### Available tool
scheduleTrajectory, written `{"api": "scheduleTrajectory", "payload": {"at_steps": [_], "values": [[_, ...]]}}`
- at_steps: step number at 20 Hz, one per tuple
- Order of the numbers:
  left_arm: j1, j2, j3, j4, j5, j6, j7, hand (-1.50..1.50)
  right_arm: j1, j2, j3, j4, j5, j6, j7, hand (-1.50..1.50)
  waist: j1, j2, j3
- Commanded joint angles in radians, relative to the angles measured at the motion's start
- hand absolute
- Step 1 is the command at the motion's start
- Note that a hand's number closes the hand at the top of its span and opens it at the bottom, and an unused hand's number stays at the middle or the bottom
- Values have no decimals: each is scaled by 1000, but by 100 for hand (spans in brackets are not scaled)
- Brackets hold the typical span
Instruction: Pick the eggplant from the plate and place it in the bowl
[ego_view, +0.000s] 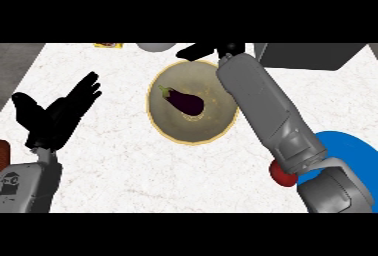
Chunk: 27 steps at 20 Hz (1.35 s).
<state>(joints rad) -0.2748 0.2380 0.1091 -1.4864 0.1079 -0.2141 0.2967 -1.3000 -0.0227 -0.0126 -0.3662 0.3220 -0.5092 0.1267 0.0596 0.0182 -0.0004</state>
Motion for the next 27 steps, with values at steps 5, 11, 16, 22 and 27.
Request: {"api": "scheduleTrajectory", "payload": {"at_steps": [5, 11, 16, 22, 27], "values": [[30, -18, 7, 4, -47, 57, -18, 0, 70, -117, -45, -90, -27, 24, -86, -150, -56, -18, 1], [85, 29, 69, 25, 0, 10, -31, 0, 259, -174, 27, -392, -53, 237, -158, -150, -109, -38, 0], [131, 1, 47, -42, -8, 33, -6, 0, 406, -245, 32, -699, -137, 378, -121, -150, -129, -50, 1], [144, 22, 84, -33, 6, 32, -8, 0, 674, -243, 5, -1018, -354, 574, -145, -150, -159, -52, 2], [134, 35, 90, -31, 4, 30, 1, 0, 945, -302, 34, -1359, -412, 654, -106, 150, -169, -48, 0]]}}
